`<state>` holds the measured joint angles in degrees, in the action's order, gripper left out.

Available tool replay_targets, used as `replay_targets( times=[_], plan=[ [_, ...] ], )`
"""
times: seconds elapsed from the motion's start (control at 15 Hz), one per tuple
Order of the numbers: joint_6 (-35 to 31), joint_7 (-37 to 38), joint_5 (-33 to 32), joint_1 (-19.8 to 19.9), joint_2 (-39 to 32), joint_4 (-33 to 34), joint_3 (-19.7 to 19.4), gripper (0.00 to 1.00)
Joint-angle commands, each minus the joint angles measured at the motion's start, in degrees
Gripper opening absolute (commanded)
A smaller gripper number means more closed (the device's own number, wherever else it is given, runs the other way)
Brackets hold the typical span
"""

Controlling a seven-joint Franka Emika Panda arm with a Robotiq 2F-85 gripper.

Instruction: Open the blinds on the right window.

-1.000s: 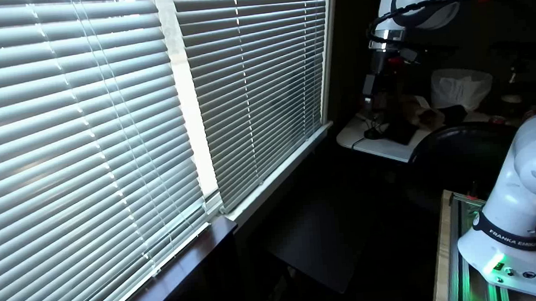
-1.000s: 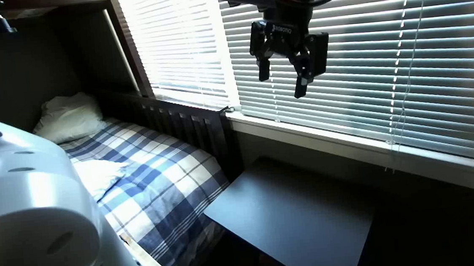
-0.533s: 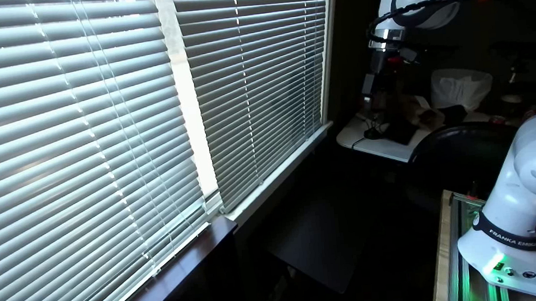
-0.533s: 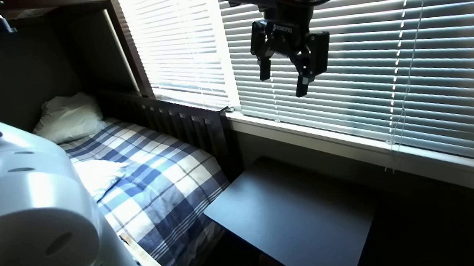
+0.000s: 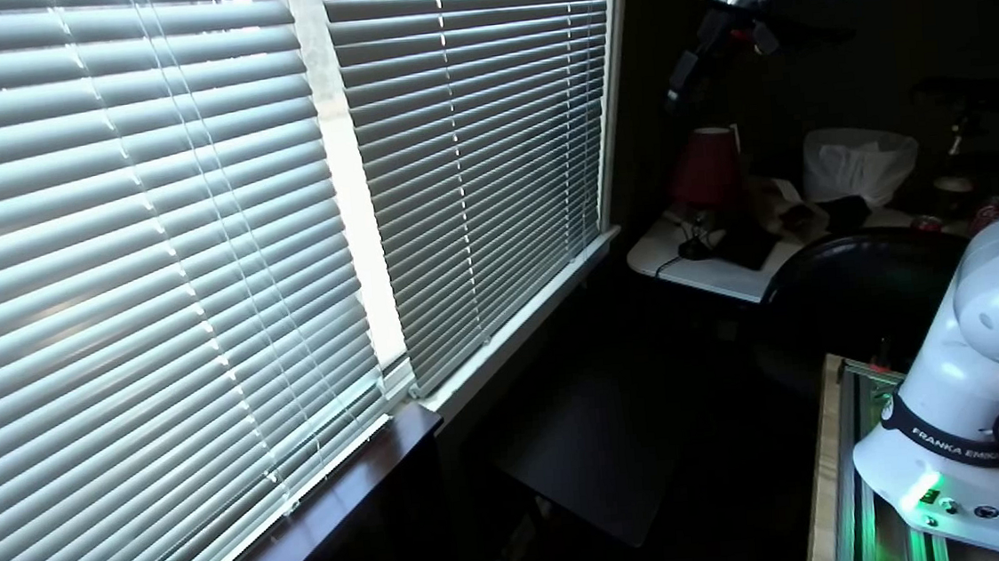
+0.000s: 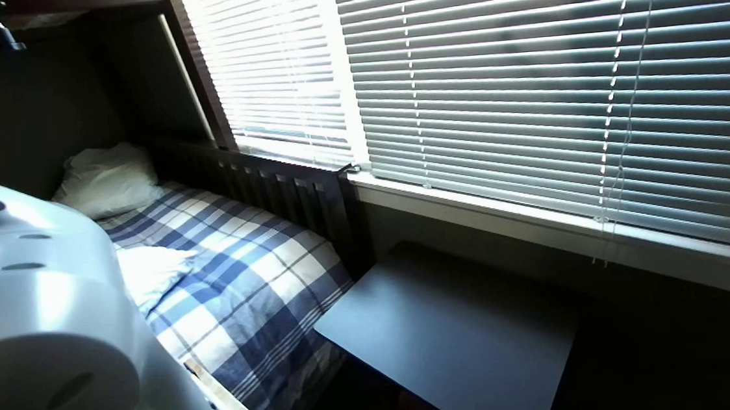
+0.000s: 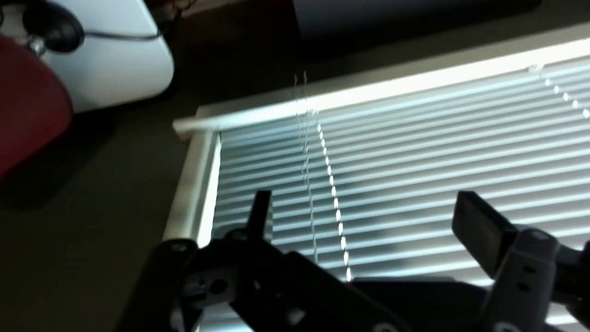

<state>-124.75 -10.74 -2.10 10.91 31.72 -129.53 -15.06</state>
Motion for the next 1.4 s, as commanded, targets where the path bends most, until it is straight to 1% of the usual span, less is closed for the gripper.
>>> replay_targets(
  times=[0.0,0.2,0.47,0.6,0.73,0.87,0.93,1.07,1.33],
  plan=[
    [-8.04,-3.85,2.59,-1.94,-1.01,4.95,-2.03,1.00],
    [-17.29,-5.46,4.69,-4.55,-2.71,8.83,-1.82,1.00],
    [-34.09,-7.98,8.98,-10.53,-7.68,12.49,-2.89,1.00],
    [-40.69,-7.76,10.35,-12.32,-11.23,14.55,-3.53,1.00],
    [-43.00,-5.49,10.06,-11.28,-14.12,16.40,-3.38,1.00],
    [-42.64,-4.92,9.97,-10.84,-15.48,17.34,-3.74,1.00],
    [-41.57,-3.55,9.30,-9.82,-15.89,17.89,-3.45,1.00],
    [-41.70,-2.53,8.99,-8.97,-16.91,19.11,-3.70,1.00],
    [-43.21,-3.79,11.59,-10.14,-19.74,22.43,-5.71,1.00]
  ],
)
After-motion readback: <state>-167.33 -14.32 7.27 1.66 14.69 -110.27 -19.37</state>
